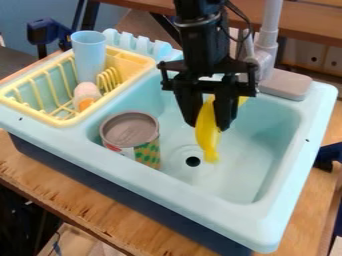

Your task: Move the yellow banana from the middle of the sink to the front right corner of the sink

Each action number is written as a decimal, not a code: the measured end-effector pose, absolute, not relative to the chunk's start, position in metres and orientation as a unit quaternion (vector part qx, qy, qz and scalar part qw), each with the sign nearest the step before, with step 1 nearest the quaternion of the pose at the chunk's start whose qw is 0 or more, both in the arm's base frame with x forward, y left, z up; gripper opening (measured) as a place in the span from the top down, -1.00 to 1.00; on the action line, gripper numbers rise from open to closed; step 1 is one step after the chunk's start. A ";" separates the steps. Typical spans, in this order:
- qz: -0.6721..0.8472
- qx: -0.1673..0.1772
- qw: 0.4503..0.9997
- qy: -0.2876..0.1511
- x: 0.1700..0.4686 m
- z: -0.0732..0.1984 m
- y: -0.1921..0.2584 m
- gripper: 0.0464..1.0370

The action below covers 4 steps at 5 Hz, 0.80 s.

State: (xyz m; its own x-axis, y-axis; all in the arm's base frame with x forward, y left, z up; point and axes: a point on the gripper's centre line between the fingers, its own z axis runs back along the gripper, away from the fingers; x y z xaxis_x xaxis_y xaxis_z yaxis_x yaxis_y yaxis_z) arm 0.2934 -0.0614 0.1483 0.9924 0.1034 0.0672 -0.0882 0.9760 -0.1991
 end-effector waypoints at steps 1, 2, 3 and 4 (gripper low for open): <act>0.051 -0.094 0.994 0.006 0.293 0.124 -0.071 -0.03; 0.052 -0.097 0.994 0.024 0.294 0.112 -0.076 -0.03; 0.042 -0.105 0.993 0.041 0.292 0.100 -0.087 -0.03; 0.032 -0.124 0.990 0.051 0.291 0.090 -0.093 -0.03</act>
